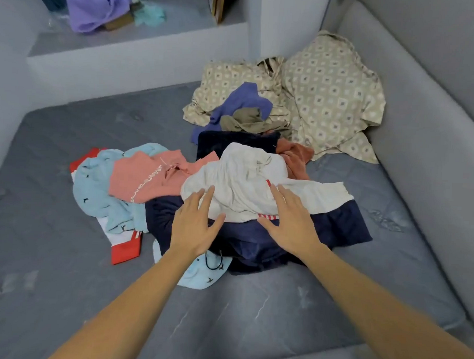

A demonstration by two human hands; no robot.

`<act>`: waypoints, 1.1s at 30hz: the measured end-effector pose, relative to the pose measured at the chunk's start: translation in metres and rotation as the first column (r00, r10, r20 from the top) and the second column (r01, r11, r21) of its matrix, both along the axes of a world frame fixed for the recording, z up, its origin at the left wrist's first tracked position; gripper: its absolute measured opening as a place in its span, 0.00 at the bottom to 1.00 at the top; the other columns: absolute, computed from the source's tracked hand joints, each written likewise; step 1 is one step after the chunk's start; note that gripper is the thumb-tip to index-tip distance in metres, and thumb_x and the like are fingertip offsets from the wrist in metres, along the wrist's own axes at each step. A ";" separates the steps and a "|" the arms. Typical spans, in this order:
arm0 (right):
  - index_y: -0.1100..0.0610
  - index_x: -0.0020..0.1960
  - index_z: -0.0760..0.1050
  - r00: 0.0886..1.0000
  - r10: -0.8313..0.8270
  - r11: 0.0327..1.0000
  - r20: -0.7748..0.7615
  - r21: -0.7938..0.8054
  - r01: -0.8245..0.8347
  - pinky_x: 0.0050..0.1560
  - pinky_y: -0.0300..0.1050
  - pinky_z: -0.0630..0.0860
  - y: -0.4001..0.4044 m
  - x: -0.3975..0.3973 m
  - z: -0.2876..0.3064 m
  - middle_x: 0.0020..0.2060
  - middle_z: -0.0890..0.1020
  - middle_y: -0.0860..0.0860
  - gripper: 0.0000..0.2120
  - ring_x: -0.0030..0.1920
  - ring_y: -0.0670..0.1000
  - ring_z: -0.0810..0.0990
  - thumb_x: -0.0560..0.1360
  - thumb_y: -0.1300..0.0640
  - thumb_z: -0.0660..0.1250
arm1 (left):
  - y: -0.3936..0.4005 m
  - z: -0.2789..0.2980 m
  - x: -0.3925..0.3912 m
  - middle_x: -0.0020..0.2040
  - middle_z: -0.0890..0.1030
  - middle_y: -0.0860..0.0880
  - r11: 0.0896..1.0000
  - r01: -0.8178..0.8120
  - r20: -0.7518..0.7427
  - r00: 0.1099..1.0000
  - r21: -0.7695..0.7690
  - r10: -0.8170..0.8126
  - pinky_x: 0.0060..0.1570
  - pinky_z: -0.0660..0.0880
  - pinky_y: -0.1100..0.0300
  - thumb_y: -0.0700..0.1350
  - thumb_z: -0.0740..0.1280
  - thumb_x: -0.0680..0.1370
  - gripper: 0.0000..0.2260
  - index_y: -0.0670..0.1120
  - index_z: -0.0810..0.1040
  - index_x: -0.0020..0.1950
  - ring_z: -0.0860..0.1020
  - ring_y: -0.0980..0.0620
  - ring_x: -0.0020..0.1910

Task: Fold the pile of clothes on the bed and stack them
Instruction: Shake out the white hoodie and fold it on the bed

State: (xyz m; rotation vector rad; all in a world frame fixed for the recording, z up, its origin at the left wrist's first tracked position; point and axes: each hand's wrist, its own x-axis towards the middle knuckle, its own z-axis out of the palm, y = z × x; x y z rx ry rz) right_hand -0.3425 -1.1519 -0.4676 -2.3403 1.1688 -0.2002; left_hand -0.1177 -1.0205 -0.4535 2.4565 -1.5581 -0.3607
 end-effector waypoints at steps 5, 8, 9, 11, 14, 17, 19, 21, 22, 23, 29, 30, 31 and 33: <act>0.50 0.85 0.48 0.997 0.041 0.998 -0.058 0.055 -0.038 0.76 0.58 0.63 -0.061 0.037 -0.094 0.85 0.51 0.51 0.42 0.83 0.56 0.51 0.81 0.36 0.64 | -0.054 -0.100 0.024 0.83 0.61 0.44 0.996 -0.055 -0.031 0.998 0.073 0.058 0.73 0.67 0.41 0.64 0.57 0.83 0.34 0.53 0.52 0.86 0.60 0.43 0.81; 0.50 0.85 0.46 0.994 0.076 0.995 -0.076 0.067 -0.071 0.78 0.59 0.59 -0.097 0.072 -0.143 0.85 0.50 0.52 0.43 0.84 0.56 0.48 0.81 0.35 0.63 | -0.083 -0.154 0.060 0.83 0.58 0.41 0.975 -0.192 -0.047 0.979 0.113 0.198 0.74 0.65 0.37 0.64 0.58 0.83 0.35 0.53 0.51 0.86 0.58 0.40 0.81; 0.50 0.85 0.46 0.992 0.093 0.995 -0.083 0.050 -0.089 0.79 0.59 0.57 -0.107 0.085 -0.157 0.85 0.51 0.53 0.43 0.84 0.57 0.48 0.81 0.35 0.63 | -0.090 -0.170 0.073 0.83 0.57 0.39 0.964 -0.234 -0.038 0.970 0.130 0.240 0.74 0.65 0.37 0.64 0.58 0.83 0.35 0.53 0.50 0.86 0.58 0.38 0.81; 0.50 0.85 0.47 0.985 0.135 0.990 -0.104 -0.013 -0.137 0.81 0.58 0.55 -0.123 0.112 -0.179 0.84 0.52 0.54 0.44 0.84 0.58 0.49 0.80 0.34 0.63 | -0.103 -0.195 0.097 0.82 0.57 0.37 0.941 -0.300 -0.003 0.952 0.159 0.305 0.72 0.65 0.37 0.63 0.59 0.83 0.35 0.52 0.50 0.86 0.60 0.36 0.79; 0.49 0.86 0.47 0.970 0.215 0.971 -0.117 -0.084 -0.225 0.82 0.59 0.51 -0.138 0.152 -0.206 0.85 0.51 0.54 0.44 0.84 0.58 0.49 0.80 0.32 0.62 | -0.120 -0.223 0.127 0.80 0.59 0.37 0.890 -0.414 -0.061 0.900 0.190 0.432 0.71 0.64 0.38 0.66 0.61 0.82 0.36 0.53 0.51 0.85 0.61 0.35 0.77; 0.48 0.86 0.46 0.940 0.319 0.937 -0.124 -0.106 -0.332 0.82 0.57 0.48 -0.145 0.192 -0.223 0.85 0.49 0.52 0.44 0.84 0.57 0.47 0.79 0.32 0.62 | -0.131 -0.243 0.147 0.77 0.64 0.38 0.853 -0.495 -0.204 0.829 0.167 0.521 0.70 0.65 0.38 0.65 0.62 0.82 0.35 0.53 0.55 0.84 0.63 0.36 0.75; 0.48 0.86 0.46 0.917 0.377 0.912 -0.129 -0.121 -0.392 0.82 0.57 0.48 -0.151 0.219 -0.230 0.85 0.49 0.52 0.45 0.84 0.56 0.46 0.79 0.32 0.63 | -0.133 -0.252 0.156 0.72 0.69 0.38 0.846 -0.526 -0.276 0.804 0.082 0.527 0.68 0.67 0.40 0.61 0.65 0.82 0.31 0.50 0.61 0.81 0.65 0.36 0.72; 0.48 0.85 0.47 0.894 0.429 0.887 -0.129 -0.131 -0.444 0.82 0.58 0.50 -0.158 0.245 -0.234 0.85 0.51 0.51 0.45 0.84 0.55 0.47 0.78 0.32 0.64 | -0.132 -0.260 0.162 0.65 0.73 0.40 0.852 -0.523 -0.284 0.816 0.012 0.504 0.63 0.71 0.41 0.57 0.67 0.82 0.25 0.45 0.69 0.73 0.70 0.37 0.67; 0.48 0.85 0.48 0.877 0.462 0.869 -0.132 -0.133 -0.477 0.82 0.58 0.51 -0.161 0.257 -0.234 0.85 0.51 0.51 0.45 0.84 0.55 0.48 0.78 0.31 0.64 | -0.130 -0.263 0.165 0.61 0.76 0.40 0.860 -0.510 -0.293 0.824 -0.012 0.485 0.59 0.73 0.42 0.55 0.68 0.82 0.21 0.43 0.72 0.68 0.73 0.37 0.63; 0.48 0.85 0.49 0.856 0.501 0.846 -0.129 -0.135 -0.515 0.81 0.58 0.52 -0.163 0.269 -0.235 0.84 0.52 0.50 0.46 0.84 0.54 0.49 0.77 0.31 0.66 | -0.126 -0.267 0.168 0.56 0.78 0.42 0.870 -0.491 -0.316 0.832 -0.038 0.456 0.54 0.74 0.43 0.54 0.68 0.82 0.17 0.43 0.73 0.63 0.75 0.38 0.58; 0.43 0.83 0.57 0.756 0.647 0.759 -0.098 -0.008 -0.651 0.78 0.57 0.55 -0.157 0.309 -0.240 0.79 0.67 0.49 0.45 0.80 0.54 0.60 0.72 0.31 0.71 | -0.099 -0.251 0.173 0.38 0.77 0.62 0.900 -0.327 -0.437 0.881 -0.287 0.181 0.37 0.66 0.64 0.49 0.69 0.83 0.11 0.63 0.70 0.46 0.74 0.61 0.37; 0.44 0.80 0.64 0.745 0.661 0.747 -0.094 -0.010 -0.664 0.73 0.55 0.60 -0.151 0.312 -0.236 0.73 0.73 0.49 0.40 0.76 0.56 0.66 0.73 0.31 0.70 | -0.094 -0.243 0.175 0.36 0.76 0.63 0.897 -0.316 -0.452 0.879 -0.309 0.153 0.36 0.65 0.65 0.49 0.69 0.83 0.13 0.63 0.70 0.44 0.72 0.62 0.36; 0.47 0.74 0.71 0.734 0.674 0.734 -0.076 -0.037 -0.678 0.65 0.52 0.64 -0.147 0.315 -0.230 0.64 0.78 0.48 0.34 0.70 0.57 0.72 0.74 0.32 0.70 | -0.090 -0.234 0.177 0.37 0.75 0.61 0.895 -0.307 -0.466 0.875 -0.324 0.131 0.36 0.66 0.62 0.48 0.69 0.83 0.13 0.61 0.70 0.44 0.72 0.60 0.35; 0.52 0.59 0.79 0.730 0.683 0.728 0.004 -0.080 -0.681 0.52 0.50 0.65 -0.140 0.315 -0.210 0.48 0.76 0.43 0.23 0.57 0.56 0.78 0.76 0.34 0.70 | -0.082 -0.215 0.181 0.43 0.80 0.54 0.891 -0.294 -0.495 0.864 -0.346 0.092 0.42 0.74 0.51 0.45 0.69 0.84 0.05 0.51 0.75 0.49 0.77 0.51 0.41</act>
